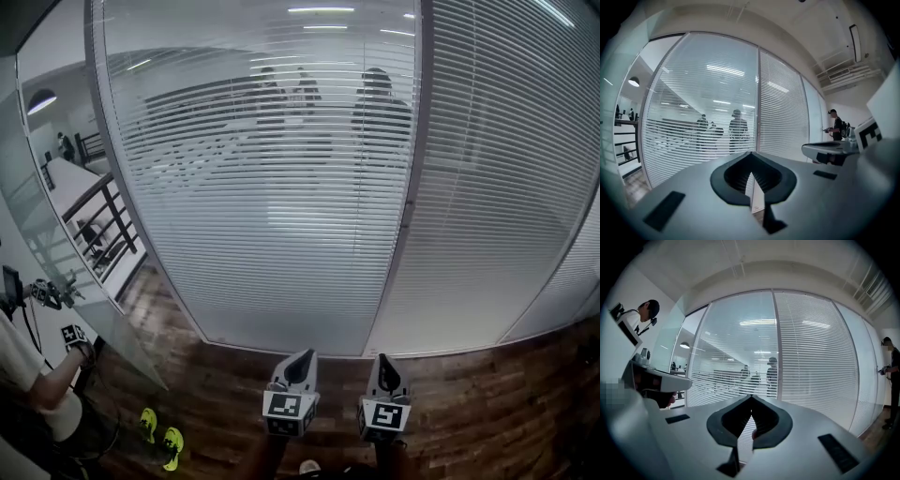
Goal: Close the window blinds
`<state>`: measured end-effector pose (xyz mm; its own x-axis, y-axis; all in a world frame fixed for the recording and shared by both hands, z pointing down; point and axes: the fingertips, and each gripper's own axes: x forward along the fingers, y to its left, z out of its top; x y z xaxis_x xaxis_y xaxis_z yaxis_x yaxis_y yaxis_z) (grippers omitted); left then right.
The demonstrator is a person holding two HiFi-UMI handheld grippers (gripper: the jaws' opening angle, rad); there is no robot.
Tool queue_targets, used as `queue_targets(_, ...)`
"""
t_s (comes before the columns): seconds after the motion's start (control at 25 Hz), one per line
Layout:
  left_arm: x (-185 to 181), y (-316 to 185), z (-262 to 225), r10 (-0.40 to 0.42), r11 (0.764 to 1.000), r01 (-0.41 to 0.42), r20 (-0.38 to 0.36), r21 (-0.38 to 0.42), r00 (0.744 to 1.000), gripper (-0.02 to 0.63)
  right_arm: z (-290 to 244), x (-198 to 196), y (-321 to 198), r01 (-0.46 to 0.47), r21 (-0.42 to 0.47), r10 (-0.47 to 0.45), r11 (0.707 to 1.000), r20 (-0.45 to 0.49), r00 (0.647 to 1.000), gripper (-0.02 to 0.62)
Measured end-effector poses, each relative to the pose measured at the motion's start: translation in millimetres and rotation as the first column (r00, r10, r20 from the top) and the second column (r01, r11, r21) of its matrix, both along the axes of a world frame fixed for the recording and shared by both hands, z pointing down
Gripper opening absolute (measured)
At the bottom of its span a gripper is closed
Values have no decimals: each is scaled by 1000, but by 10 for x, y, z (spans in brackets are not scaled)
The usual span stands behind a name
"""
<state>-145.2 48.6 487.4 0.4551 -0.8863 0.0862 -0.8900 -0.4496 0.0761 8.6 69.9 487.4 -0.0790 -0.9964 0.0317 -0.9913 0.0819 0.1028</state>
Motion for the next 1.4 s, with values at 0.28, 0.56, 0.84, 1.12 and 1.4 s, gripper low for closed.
queue_targets(0.28,-76,-38,59,12,1000,-12,14,-25,1000,0,-26,-66,-16,-19,-22,19,1000,-1,1000,0)
queue_targets(0.56,-80,-216,98,12,1000,-11,17,-23,1000,0,-88,13,-96,-70,76,69,995,11,998,0)
queue_targets(0.84,8,-486,168,9,1000,-8,27,-15,1000,0,59,77,-403,-44,52,43,998,14,999,0)
queue_targets(1.12,142,-733,279,6,1000,-5,40,-24,999,0,141,231,-661,-54,78,53,995,20,998,0)
queue_targets(1.4,302,-1130,254,-12,1000,13,57,-13,998,0,163,402,-1108,-37,69,36,997,14,999,0)
